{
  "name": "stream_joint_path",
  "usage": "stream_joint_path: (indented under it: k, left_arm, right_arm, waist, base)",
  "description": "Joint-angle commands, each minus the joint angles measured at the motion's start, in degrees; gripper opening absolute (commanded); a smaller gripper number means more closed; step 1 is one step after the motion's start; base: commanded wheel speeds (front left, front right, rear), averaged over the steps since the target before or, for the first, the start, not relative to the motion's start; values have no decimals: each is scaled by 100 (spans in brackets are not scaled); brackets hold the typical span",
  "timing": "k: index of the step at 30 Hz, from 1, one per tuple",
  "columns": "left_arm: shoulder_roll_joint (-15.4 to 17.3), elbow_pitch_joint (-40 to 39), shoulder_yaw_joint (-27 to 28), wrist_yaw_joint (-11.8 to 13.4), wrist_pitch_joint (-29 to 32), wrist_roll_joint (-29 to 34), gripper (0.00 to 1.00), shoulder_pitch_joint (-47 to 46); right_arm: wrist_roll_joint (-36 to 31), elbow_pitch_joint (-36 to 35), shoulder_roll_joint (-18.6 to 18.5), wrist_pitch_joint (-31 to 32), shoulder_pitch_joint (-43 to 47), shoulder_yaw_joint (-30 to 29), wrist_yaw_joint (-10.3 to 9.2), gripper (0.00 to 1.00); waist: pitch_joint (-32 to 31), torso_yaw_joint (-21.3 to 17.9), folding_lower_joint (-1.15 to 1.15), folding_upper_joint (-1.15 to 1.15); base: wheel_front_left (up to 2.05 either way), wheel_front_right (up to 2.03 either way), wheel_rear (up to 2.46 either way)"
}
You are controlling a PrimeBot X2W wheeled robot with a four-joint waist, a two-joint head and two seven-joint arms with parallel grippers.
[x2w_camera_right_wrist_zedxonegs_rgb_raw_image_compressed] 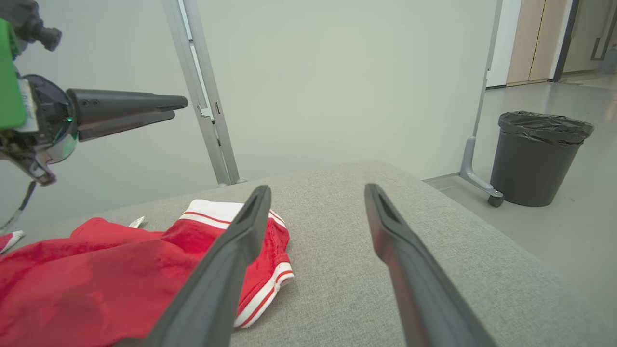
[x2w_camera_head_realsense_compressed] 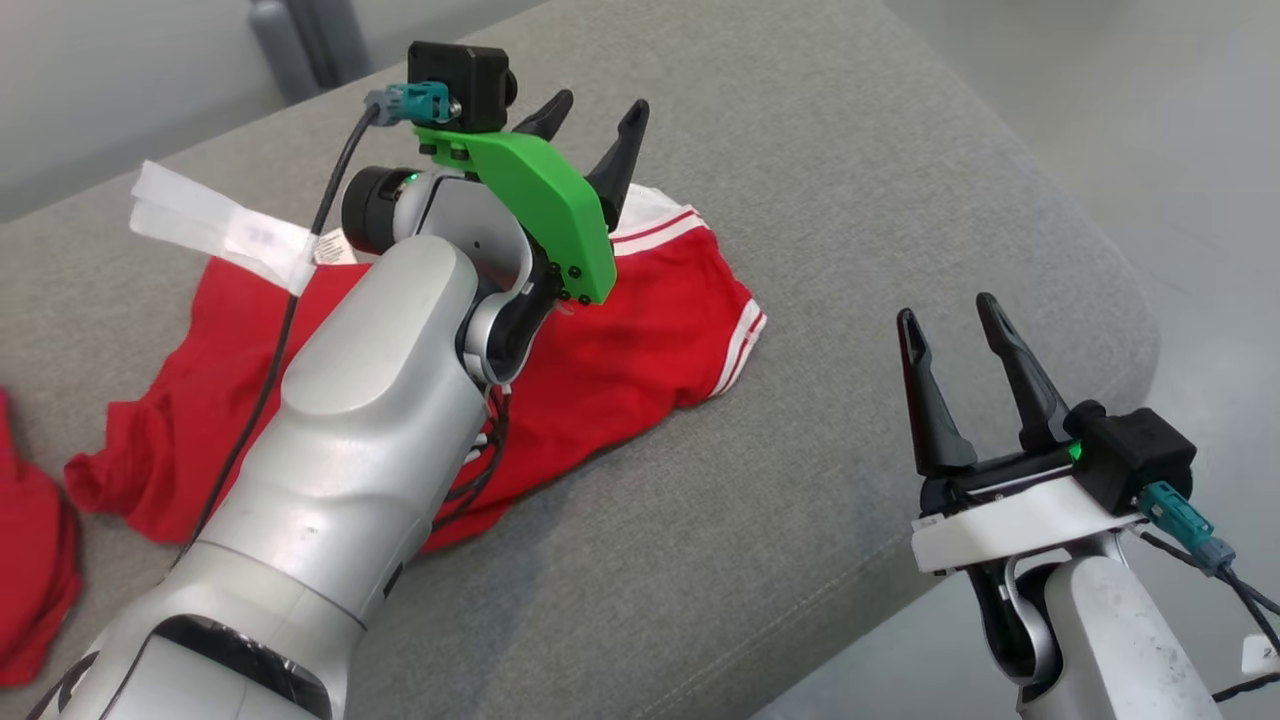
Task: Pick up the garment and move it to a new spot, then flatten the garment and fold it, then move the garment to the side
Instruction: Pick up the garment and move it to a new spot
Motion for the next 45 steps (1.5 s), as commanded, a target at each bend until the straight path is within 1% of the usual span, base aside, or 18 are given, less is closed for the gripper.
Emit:
stream_joint_path:
  k: [1, 5, 7, 9, 14, 21, 28, 33, 34, 35, 40, 42, 45]
  left_arm:
    - [35, 45, -16, 14, -123, 72, 100, -35]
    - [165, 28, 2, 32, -496, 172, 100, 148]
    - [202, -12, 81, 30, -612, 54, 100, 295]
    - [304, -93, 146, 63, -761, 80, 100, 375]
    - [566, -375, 202, 209, -1079, 161, 100, 715]
    - [1051, -1003, 309, 510, -1434, 209, 100, 1371]
    - [1528, -1847, 518, 928, -1708, 178, 100, 2310]
    - [1753, -2551, 799, 1268, -1894, 156, 100, 3094]
    - [1753, -2551, 799, 1268, -1894, 156, 100, 3094]
    - [1772, -2702, 867, 1336, -1925, 184, 100, 3257]
    - [1910, -3520, 1181, 1761, -1975, 521, 100, 4044]
    - [1906, -3877, 1365, 1904, -1978, 679, 100, 4341]
    - [1820, -4310, 1604, 2016, -1973, 966, 100, 4809]
  right_arm:
    - [-79, 13, -15, -14, 27, -27, 0, 100]
    - [-172, 17, -15, -14, 90, -135, 0, 100]
    - [-219, 4, -17, -14, 143, -205, 0, 100]
    - [-242, 20, -31, -14, 166, -227, 0, 100]
    - [-268, 7, -84, -14, 253, -291, 0, 100]
    - [-257, 26, -166, -14, 357, -313, 0, 100]
    - [-212, 34, -276, -14, 505, -285, 0, 100]
    - [-219, -6, -291, -14, 642, -335, 0, 100]
    - [-219, -6, -291, -14, 642, -335, 0, 100]
    - [-216, -15, -293, -14, 655, -337, 0, 100]
    - [-194, -26, -298, -14, 759, -320, 0, 100]
    - [-192, -52, -286, -14, 814, -303, 0, 100]
    - [-194, -86, -275, -14, 876, -307, 0, 100]
  waist:
    - [-178, 455, 0, 0]
    - [-283, 786, 0, 0]
    - [-336, 978, 0, 0]
    - [-378, 1145, 0, 0]
    - [-463, 1525, 0, 0]
    - [-621, 1861, 0, 0]
    - [-783, 2122, 0, 0]
    - [-885, 2268, 0, 0]
    - [-885, 2268, 0, 0]
    - [-896, 2289, 0, 0]
    - [-974, 2357, 0, 0]
    - [-1002, 2379, 0, 0]
    - [-1034, 2399, 0, 0]
  base:
    - [0, 0, 0]
    - [0, 0, 0]
    - [0, 0, 0]
    - [0, 0, 0]
    - [0, 0, 0]
    - [0, 0, 0]
    - [0, 0, 0]
    - [0, 0, 0]
    - [0, 0, 0]
    - [0, 0, 0]
    - [0, 0, 0]
    - [0, 0, 0]
    - [0, 0, 0]
